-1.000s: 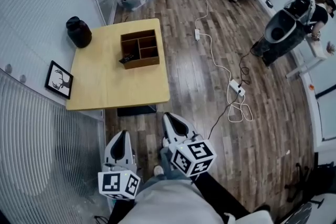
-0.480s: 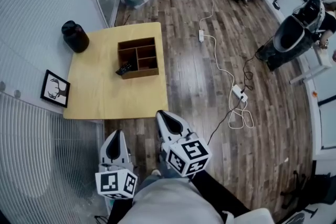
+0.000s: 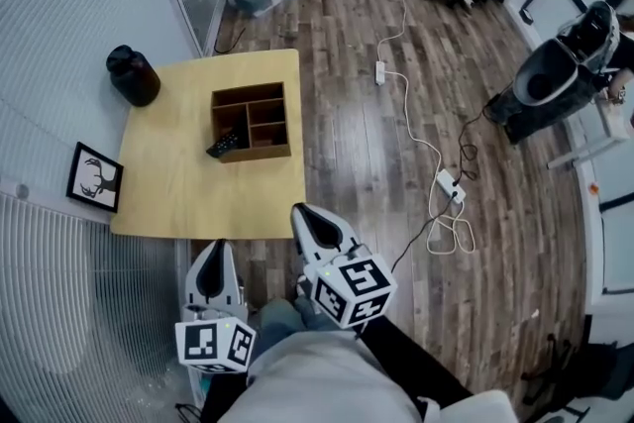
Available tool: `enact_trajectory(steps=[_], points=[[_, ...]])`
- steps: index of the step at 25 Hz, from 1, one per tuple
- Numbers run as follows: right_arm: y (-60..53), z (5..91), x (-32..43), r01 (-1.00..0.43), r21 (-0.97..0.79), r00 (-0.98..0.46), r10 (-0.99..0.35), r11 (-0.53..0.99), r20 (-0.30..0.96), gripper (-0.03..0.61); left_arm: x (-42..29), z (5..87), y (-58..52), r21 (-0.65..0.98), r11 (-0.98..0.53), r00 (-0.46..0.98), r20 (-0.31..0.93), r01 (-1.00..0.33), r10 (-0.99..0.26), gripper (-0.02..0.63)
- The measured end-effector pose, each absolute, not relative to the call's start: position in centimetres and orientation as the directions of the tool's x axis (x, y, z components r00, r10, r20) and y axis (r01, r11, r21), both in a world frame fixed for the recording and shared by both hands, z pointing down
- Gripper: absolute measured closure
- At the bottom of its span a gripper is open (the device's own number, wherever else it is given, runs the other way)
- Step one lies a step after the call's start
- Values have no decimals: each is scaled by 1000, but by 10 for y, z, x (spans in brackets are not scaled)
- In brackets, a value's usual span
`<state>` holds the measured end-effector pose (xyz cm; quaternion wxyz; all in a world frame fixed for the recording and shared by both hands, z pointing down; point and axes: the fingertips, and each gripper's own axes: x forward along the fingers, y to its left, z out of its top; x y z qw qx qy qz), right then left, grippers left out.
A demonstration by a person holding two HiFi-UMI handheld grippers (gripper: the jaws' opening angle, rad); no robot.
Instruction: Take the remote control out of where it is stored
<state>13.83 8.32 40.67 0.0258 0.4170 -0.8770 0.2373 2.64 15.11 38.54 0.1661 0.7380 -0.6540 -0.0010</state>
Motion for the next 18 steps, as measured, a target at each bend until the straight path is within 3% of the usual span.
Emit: enact_trajectory(steps=[18], points=[[10, 404, 121, -763, -386, -624, -747, 518, 231, 572, -7, 396, 76, 178, -72, 113, 232, -981, -966, 604]])
